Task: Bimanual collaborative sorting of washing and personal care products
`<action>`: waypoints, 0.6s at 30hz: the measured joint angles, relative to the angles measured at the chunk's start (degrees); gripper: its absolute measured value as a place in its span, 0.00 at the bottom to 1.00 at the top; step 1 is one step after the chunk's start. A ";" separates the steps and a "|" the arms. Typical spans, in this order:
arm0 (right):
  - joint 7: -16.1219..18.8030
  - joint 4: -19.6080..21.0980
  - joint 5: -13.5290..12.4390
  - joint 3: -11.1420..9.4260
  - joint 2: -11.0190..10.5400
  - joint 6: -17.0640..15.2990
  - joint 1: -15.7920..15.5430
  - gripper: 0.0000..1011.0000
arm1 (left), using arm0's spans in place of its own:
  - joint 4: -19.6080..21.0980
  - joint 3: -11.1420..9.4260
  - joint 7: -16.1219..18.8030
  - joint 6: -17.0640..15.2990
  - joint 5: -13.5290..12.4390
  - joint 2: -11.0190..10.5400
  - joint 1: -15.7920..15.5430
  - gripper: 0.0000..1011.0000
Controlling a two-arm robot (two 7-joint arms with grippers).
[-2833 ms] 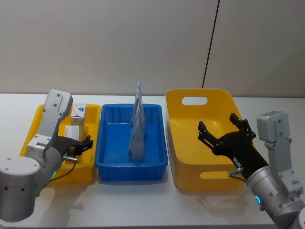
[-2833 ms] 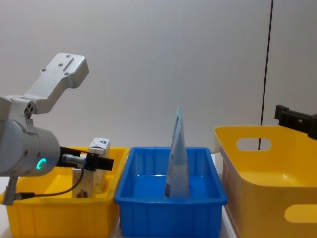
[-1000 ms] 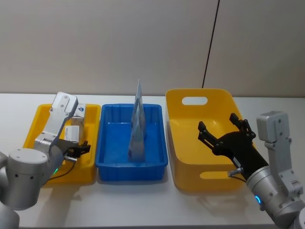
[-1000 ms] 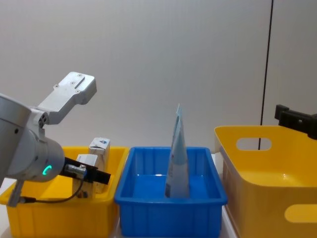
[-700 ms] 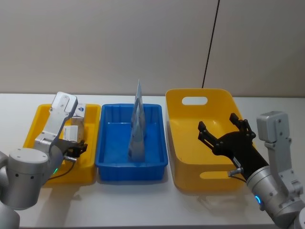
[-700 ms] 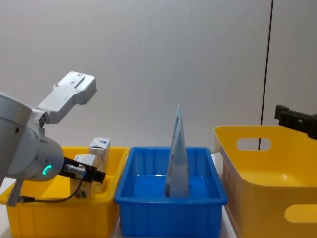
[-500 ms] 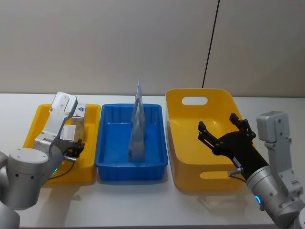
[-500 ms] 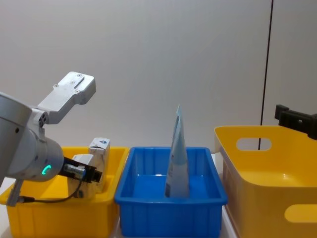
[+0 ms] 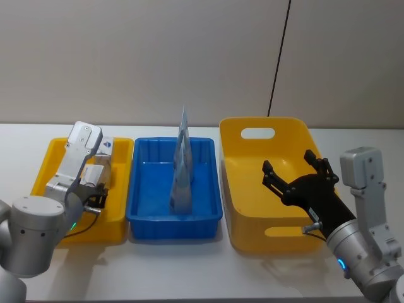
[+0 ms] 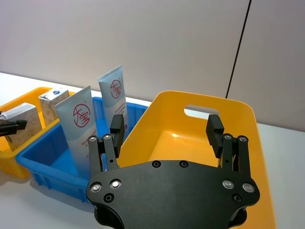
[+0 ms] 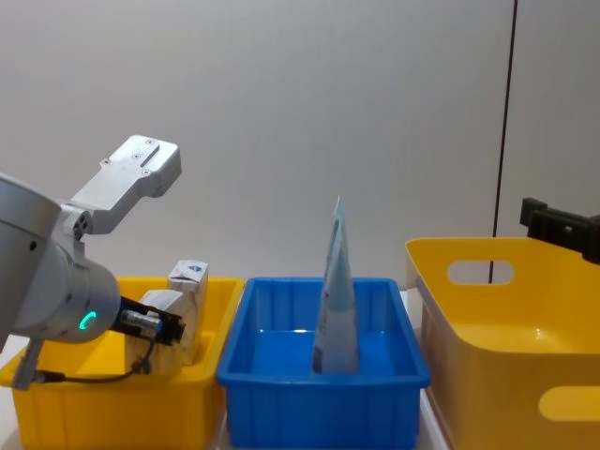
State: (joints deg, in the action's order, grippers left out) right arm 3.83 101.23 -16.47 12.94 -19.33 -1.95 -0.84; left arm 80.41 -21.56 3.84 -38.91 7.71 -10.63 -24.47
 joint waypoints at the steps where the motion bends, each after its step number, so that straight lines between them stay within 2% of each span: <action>1: 0.00 0.00 0.00 0.00 0.00 0.00 0.00 0.99 | 0.00 0.00 0.01 0.00 0.00 0.00 0.00 0.40; 13: 0.00 0.00 0.00 0.00 0.00 0.00 0.00 0.99 | 0.18 -0.02 -0.11 -0.10 -0.15 -0.16 0.03 0.40; 18: 0.00 0.00 0.00 0.00 0.00 0.00 0.00 0.99 | 1.48 -0.35 -1.27 -0.30 -0.37 -1.29 0.29 0.40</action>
State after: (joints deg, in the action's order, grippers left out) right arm 3.83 101.23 -16.47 12.94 -19.33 -1.95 -0.84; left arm 81.89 -21.91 2.58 -39.21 7.34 -11.92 -24.18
